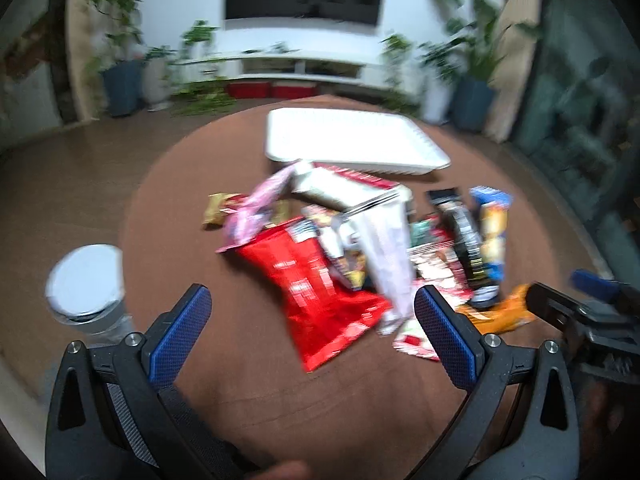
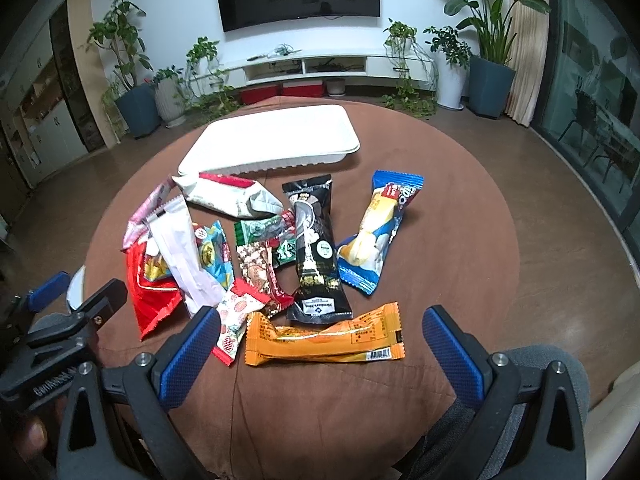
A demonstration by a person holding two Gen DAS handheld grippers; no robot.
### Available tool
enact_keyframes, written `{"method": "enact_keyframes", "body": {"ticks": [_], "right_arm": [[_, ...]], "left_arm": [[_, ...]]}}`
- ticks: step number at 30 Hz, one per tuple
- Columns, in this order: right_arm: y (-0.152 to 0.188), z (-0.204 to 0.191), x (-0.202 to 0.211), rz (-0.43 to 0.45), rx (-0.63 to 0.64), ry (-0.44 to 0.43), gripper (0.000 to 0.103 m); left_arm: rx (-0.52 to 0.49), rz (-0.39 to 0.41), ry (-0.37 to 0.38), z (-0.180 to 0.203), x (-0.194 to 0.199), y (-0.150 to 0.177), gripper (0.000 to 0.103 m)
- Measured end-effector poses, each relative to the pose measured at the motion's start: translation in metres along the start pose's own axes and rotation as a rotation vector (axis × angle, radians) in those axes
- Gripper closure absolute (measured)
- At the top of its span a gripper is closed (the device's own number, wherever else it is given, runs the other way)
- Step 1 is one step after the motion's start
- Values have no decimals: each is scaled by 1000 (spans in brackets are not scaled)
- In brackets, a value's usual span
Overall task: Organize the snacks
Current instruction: 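Reach the left tool to the red chip bag while the right tool reaches the orange bar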
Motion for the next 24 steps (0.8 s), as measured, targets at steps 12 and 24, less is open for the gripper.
{"method": "enact_keyframes", "body": {"ticks": [12,24], "right_arm": [[21,20,-1,-91,-282,-406,3],[43,-7,3,-163,-514,-708,1]], "left_arm": [[169,-126,31,-43,-21,15,0],[196,-195,113,-20,-63,7,15]]}}
Point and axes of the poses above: each gripper's, at about its wrist camera, not at the fingertips, and x roughly against the way its jaws point, z to its right, y to its underside, the point moved 10 cm from there along -x, roughly the way its jaws point, and after that the axes turned 6 degrees about x, right-handed, at the moved point
